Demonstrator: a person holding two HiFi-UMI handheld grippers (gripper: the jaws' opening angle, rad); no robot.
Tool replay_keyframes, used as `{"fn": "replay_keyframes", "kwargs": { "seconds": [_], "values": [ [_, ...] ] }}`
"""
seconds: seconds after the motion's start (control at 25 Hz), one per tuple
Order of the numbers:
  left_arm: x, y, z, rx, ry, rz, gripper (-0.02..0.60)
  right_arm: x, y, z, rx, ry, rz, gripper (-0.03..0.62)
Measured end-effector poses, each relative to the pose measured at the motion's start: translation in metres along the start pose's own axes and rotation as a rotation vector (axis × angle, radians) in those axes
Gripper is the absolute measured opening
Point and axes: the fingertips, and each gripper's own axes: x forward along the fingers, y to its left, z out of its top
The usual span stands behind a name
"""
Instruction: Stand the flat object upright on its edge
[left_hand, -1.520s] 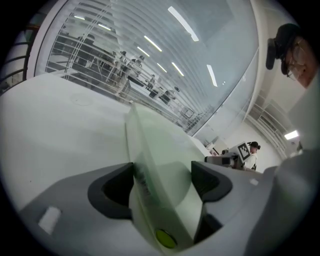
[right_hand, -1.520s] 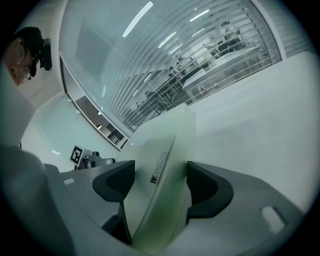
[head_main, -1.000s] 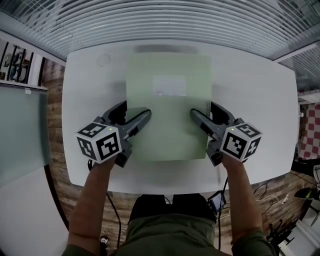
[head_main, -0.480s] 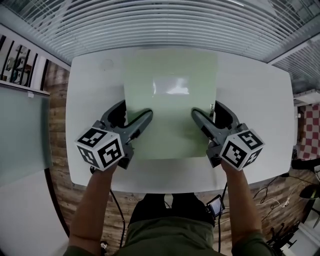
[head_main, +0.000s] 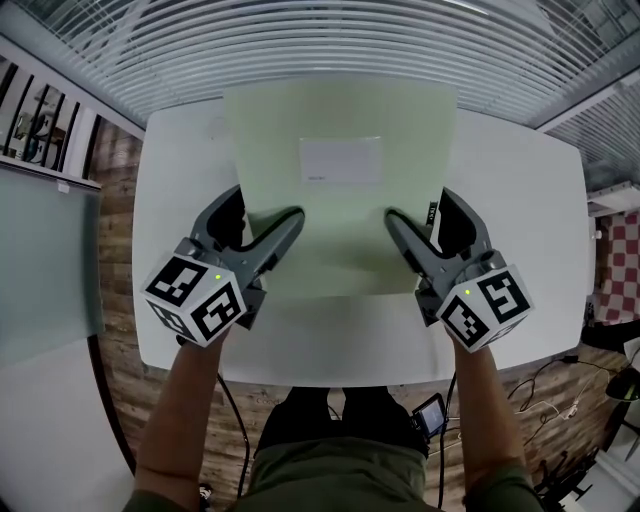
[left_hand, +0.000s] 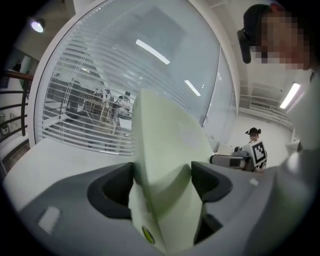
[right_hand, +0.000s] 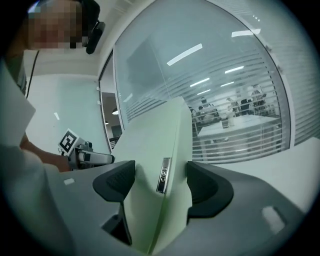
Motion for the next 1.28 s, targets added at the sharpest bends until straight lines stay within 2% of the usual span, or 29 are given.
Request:
{"fn": "replay_keyframes", "kwargs": {
  "seconds": [0.44,0.64,0.88,1.28],
  "values": [
    [0.001,-0.005,0.026,0.151,-0.116,0.034,0.362,0.003,0.002,0.018,-0.17,-0.13,-0.016,0.314],
    [0.002,-0.009,0.032,0.225,-0.15,0.051,0.362,0.003,0.002,0.018,-0.256,-0.15,-0.039,0.314],
    [-0.003,-0.014,0.038,0.293,-0.204,0.067,0.362,0.002,0.004,0.02,-0.306,-0.174,-0.059,0.314],
    [-0.01,-0.016,0.031,0.367,-0.248,0.094,0.362,0.001,0.01,0.014,-0.399,-0.182,-0.09,0.314]
  ]
}}
